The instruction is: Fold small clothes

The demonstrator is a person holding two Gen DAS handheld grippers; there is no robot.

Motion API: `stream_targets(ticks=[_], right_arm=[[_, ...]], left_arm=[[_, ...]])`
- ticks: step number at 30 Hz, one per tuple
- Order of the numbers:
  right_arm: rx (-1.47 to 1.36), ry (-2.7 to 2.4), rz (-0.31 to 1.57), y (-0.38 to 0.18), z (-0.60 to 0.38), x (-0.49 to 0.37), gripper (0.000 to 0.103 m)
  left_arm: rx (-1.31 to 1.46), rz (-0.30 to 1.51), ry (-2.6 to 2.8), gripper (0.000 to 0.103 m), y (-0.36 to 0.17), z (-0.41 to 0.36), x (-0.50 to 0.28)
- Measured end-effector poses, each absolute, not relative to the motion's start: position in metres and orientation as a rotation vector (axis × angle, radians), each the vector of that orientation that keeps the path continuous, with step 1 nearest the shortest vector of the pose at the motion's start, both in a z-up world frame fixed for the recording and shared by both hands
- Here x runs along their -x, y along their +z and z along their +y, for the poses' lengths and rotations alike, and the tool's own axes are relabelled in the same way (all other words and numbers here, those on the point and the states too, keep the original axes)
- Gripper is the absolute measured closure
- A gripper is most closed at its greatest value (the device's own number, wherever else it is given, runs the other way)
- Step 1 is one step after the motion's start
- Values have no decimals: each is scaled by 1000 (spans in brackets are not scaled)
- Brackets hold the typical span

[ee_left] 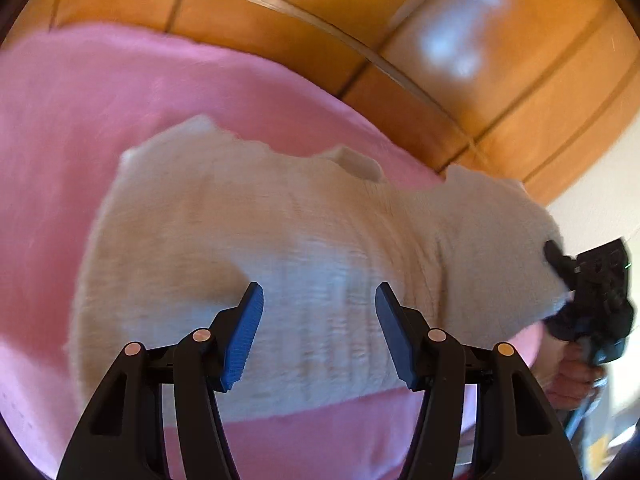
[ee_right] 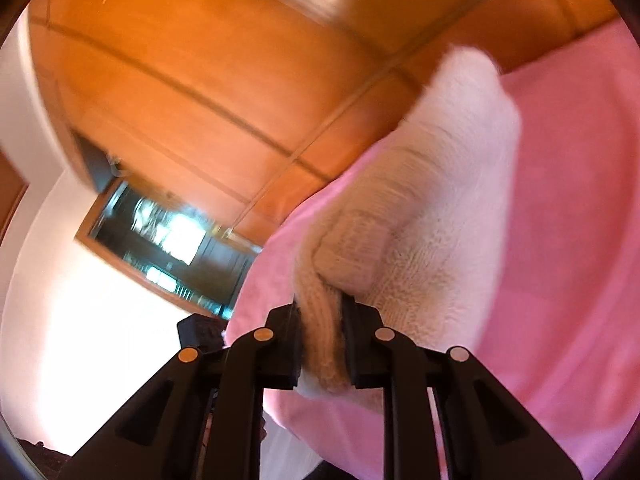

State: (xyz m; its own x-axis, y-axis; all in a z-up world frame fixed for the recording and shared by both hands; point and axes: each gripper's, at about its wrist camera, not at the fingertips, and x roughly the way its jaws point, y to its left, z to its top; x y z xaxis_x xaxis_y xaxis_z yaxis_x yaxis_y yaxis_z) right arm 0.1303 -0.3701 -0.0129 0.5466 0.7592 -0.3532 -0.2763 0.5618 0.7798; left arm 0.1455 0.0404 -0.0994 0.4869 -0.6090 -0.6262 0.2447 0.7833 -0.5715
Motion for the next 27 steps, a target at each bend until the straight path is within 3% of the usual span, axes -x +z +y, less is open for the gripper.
stream_targets(ticks=[9,14,20,22,24,25,27], right_arm=[[-544,792,937,-52,-241,-156,88],[-470,753,981,-79,-227,-147,88],[-230,706,908,-69,-217,-120,87],[-157,696,888,-69,-210,-113,85],[-154,706,876,-67,-200,-112,76],[-162,709,875,-67,-199,-110,73],[-180,719,856,-64,-207,-103,61]], left_arm=[[718,884,-601,46,-102,125,-141],[796,924,-691,35,-109,118,-146],[875,1012,-798,25,-120,81,-169],[873,1039,-812,25,-121,68,-175],[843,1052,-786,25,-120,57,-181],[819,1056,-769,26,-118,52,-183],[768,1065,-764,59,-114,45,-186]])
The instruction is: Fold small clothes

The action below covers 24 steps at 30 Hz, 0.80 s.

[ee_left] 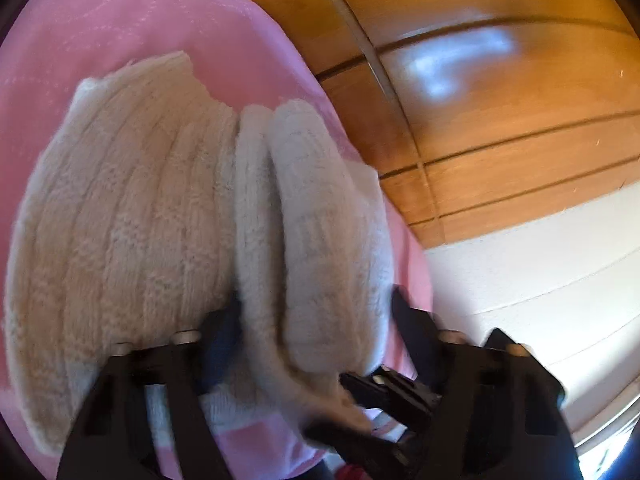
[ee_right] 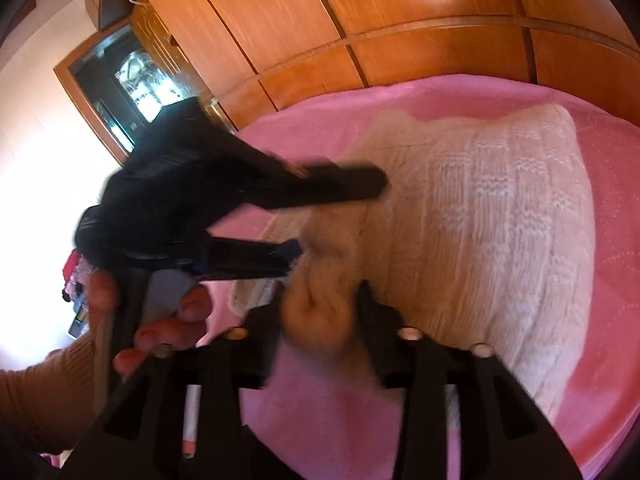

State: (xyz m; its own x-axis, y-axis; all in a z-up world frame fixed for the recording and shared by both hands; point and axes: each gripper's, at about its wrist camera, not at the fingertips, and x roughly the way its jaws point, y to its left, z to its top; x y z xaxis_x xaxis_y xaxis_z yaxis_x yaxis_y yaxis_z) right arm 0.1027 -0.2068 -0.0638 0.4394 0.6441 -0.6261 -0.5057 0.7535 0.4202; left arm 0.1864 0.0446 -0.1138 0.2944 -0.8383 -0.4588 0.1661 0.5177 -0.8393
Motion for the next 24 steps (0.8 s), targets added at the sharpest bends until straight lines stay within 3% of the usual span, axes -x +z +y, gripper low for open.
stream_targets(ticks=[1,3,6,11,17,24], right_arm=[[-182,713,848,-62,-211,-100,60],[-207,686,838,-60,-228,-94,46],[-243,619,825,-56,-253,-89,45],[-345,477,833,-64,-306,-92,44],[-351,518,836,-64,-292,-107,53],[-142,565,910,-93,-205,-124,53]], left_arm=[[708,1073,-738,68,-111,39,-187],[643,1059,-713,76,-107,33,-185],[563,1002,-675,83,-92,28,-179],[480,860,-682,85,-46,35,-167],[373,755,-635,85,-11,65,-147],[365,907,-403,85,-91,111,-165]])
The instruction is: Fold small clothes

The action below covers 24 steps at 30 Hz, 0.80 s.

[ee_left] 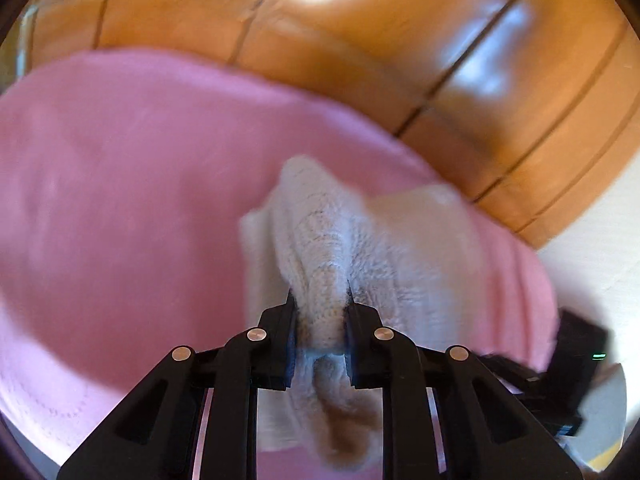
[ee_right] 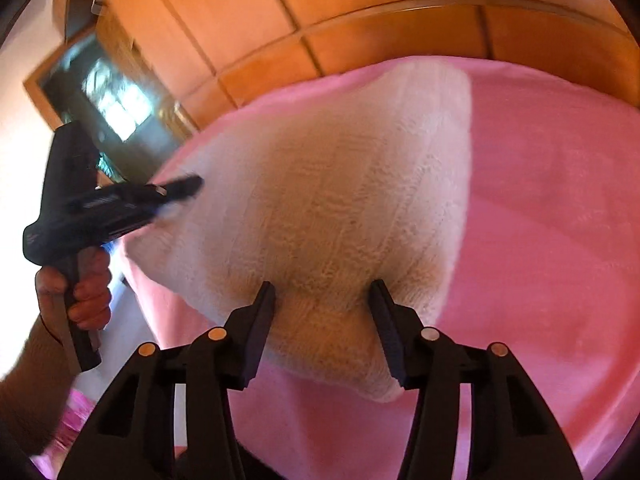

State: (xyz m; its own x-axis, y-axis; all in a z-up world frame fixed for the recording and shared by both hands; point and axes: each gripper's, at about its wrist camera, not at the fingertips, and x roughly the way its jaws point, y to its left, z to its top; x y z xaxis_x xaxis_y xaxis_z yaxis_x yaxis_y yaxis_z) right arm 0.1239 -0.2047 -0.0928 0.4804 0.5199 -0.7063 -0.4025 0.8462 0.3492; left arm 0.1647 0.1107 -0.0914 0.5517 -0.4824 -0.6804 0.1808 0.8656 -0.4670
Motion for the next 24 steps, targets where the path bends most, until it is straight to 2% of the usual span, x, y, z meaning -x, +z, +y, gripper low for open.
stream_targets(ticks=[3,6,13,24], right_arm=[[-108,550,915,-96,-193,-133,53],[-64,554,915,-93,-189,-127,52],[-125,535,858,-58,-212,-138,50],[30,427,872,-54,-174,-210,48]], left_arm=[[352,927,-365,85,-117,116,-162],[341,893,-347,82,-109,110,-156],[214,834,-276,81,-99,99,-139],[118,778,-188,81,-94,88,-127]])
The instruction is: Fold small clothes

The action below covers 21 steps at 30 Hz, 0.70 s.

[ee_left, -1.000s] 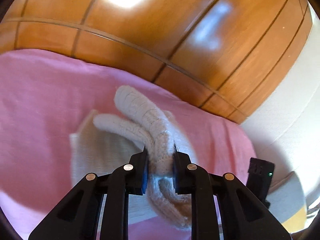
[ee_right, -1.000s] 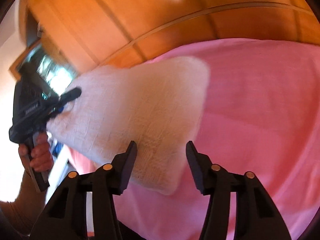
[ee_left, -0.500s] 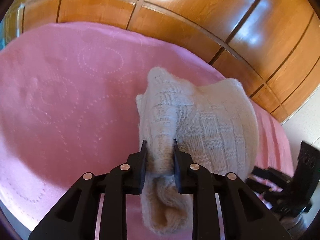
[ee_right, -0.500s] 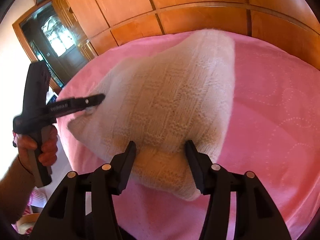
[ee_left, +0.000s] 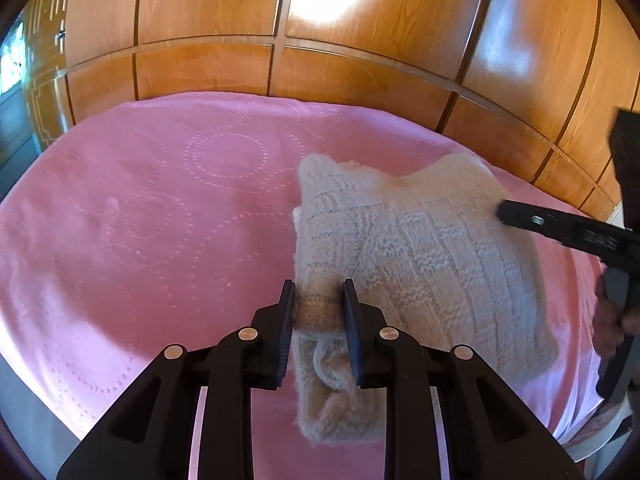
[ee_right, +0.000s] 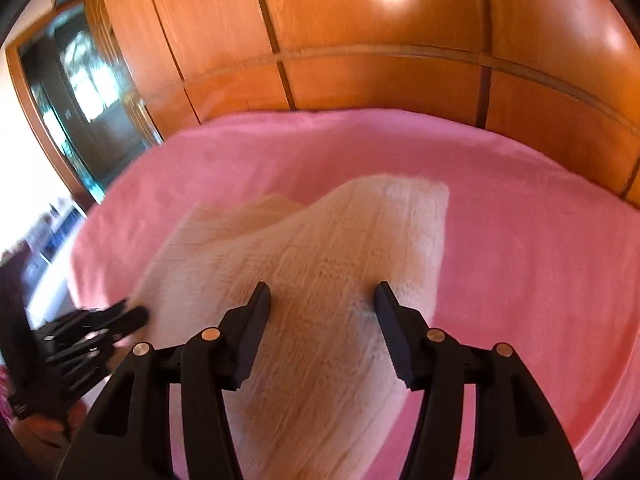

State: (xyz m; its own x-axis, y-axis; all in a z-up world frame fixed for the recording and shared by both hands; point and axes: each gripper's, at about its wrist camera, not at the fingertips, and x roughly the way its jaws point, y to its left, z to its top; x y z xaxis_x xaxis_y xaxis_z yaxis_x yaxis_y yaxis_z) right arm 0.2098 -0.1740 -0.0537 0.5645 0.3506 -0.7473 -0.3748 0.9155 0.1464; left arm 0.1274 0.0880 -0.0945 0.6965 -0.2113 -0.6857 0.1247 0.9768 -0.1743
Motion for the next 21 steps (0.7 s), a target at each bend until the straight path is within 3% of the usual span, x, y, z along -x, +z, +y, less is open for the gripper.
stream_targets(ticks=[11,21], right_arm=[[100,406,908,-79,-150,-234,42],[147,373,822,-98,-140,-236,40]], left_arm=[[95,782,-164,81,-103,87,-129],[128,789,-137,81,-107,89,-121]])
